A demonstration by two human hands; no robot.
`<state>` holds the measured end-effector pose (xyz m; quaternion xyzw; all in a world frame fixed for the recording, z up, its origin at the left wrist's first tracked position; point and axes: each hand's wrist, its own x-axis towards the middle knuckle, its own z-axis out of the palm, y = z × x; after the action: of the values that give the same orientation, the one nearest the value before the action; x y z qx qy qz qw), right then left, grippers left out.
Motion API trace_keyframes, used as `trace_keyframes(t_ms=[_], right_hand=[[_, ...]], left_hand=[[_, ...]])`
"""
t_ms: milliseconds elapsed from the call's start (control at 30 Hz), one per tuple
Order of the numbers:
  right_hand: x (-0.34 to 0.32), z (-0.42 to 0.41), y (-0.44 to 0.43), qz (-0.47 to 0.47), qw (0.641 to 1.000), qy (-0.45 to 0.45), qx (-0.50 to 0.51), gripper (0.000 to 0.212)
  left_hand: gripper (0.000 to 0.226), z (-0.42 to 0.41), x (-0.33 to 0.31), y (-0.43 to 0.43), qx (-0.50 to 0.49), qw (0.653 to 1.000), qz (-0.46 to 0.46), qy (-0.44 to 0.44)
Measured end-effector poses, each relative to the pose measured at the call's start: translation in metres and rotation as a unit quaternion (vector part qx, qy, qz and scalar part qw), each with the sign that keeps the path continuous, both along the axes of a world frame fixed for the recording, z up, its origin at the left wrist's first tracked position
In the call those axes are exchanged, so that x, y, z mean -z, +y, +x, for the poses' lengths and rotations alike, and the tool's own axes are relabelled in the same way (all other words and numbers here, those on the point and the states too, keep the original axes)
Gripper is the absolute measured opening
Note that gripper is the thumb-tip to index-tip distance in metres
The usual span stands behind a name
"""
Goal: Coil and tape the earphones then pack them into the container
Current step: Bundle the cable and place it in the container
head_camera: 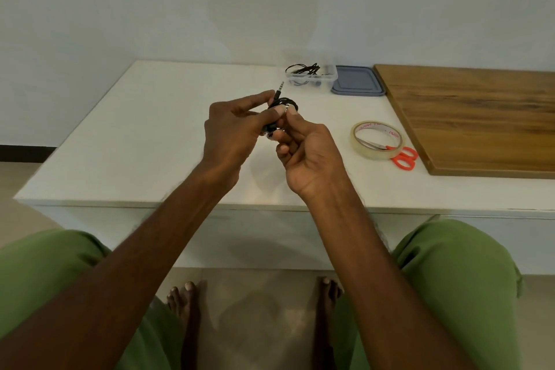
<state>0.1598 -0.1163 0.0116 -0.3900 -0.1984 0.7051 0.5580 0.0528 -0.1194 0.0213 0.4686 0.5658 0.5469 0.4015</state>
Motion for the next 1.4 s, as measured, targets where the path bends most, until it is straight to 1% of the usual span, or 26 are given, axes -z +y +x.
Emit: trace_keyframes(t_ms=[67, 200, 333, 433, 533, 633, 733, 800, 867, 967, 1067, 1133, 1233, 1300, 1400], right_hand=[[0.001, 0.0, 0.001, 0.003, 1.0, 0.007, -0.003, 0.026], [0.003, 0.0, 0.001, 0.014, 1.0, 0.015, -0.014, 0.016], [0.005, -0.001, 0.001, 0.012, 1.0, 0.014, -0.01, 0.026], [0.006, -0.003, -0.001, 0.004, 1.0, -0.005, -0.002, 0.029], [0.007, -0.005, -0.004, -0.03, 0.999, -0.029, 0.019, 0.029], [0.008, -0.007, -0.006, -0.07, 0.994, -0.062, 0.052, 0.023], [0.009, -0.01, -0.008, -0.076, 0.99, -0.075, 0.087, 0.01], [0.009, -0.012, -0.008, -0.061, 0.989, -0.08, 0.105, 0.007], [0.007, -0.011, -0.008, -0.036, 0.988, -0.099, 0.113, 0.014], [0.008, -0.009, -0.008, 0.029, 0.975, -0.188, 0.117, 0.024], [0.009, -0.008, -0.008, 0.086, 0.959, -0.245, 0.117, 0.019], [0.009, -0.007, -0.008, 0.101, 0.959, -0.248, 0.097, 0.015], [0.008, -0.003, -0.006, 0.098, 0.966, -0.232, 0.053, 0.013], [0.007, 0.001, -0.005, 0.094, 0.971, -0.217, 0.026, 0.012], [0.006, 0.009, -0.004, 0.096, 0.97, -0.225, -0.006, 0.011]], left_hand=[[0.034, -0.001, 0.001, 0.002, -0.007, 1.0, 0.019, 0.024], [0.027, -0.002, 0.0, 0.003, -0.024, 0.999, 0.032, 0.017], [0.021, -0.001, 0.002, 0.002, -0.051, 0.997, 0.038, 0.035], [0.018, -0.001, 0.005, 0.003, -0.067, 0.996, 0.041, 0.041], [0.017, 0.001, 0.009, 0.003, -0.08, 0.991, 0.059, 0.085], [0.017, 0.003, 0.011, 0.003, -0.085, 0.989, 0.056, 0.104], [0.017, 0.005, 0.013, 0.004, -0.094, 0.988, 0.059, 0.104], [0.019, 0.006, 0.013, 0.004, -0.093, 0.987, 0.063, 0.111], [0.022, 0.006, 0.012, 0.004, -0.097, 0.986, 0.063, 0.12], [0.023, 0.003, 0.009, 0.005, -0.096, 0.986, 0.048, 0.125], [0.018, -0.001, 0.005, 0.006, -0.093, 0.986, 0.038, 0.137], [0.016, -0.005, 0.003, 0.006, -0.093, 0.983, 0.033, 0.153], [0.016, -0.01, 0.0, 0.009, -0.078, 0.977, 0.026, 0.196], [0.015, -0.012, -0.001, 0.009, -0.059, 0.971, 0.031, 0.229], [0.017, -0.012, -0.003, 0.008, -0.033, 0.958, 0.047, 0.281]])
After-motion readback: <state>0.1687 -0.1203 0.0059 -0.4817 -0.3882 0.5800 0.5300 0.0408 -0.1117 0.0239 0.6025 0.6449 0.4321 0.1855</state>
